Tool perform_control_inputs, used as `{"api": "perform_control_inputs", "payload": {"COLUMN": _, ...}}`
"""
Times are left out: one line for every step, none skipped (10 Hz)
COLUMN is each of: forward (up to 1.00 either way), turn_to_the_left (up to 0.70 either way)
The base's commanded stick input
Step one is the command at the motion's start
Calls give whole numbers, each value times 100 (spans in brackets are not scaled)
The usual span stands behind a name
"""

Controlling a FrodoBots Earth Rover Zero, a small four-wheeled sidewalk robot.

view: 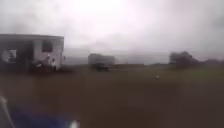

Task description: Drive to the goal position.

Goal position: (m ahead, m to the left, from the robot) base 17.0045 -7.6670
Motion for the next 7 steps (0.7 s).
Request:
{"api": "perform_control_inputs", "payload": {"forward": 70, "turn_to_the_left": 0}}
{"api": "perform_control_inputs", "payload": {"forward": 70, "turn_to_the_left": 0}}
{"api": "perform_control_inputs", "payload": {"forward": 70, "turn_to_the_left": 0}}
{"api": "perform_control_inputs", "payload": {"forward": 70, "turn_to_the_left": 0}}
{"api": "perform_control_inputs", "payload": {"forward": 70, "turn_to_the_left": 0}}
{"api": "perform_control_inputs", "payload": {"forward": 70, "turn_to_the_left": 0}}
{"api": "perform_control_inputs", "payload": {"forward": 70, "turn_to_the_left": 0}}
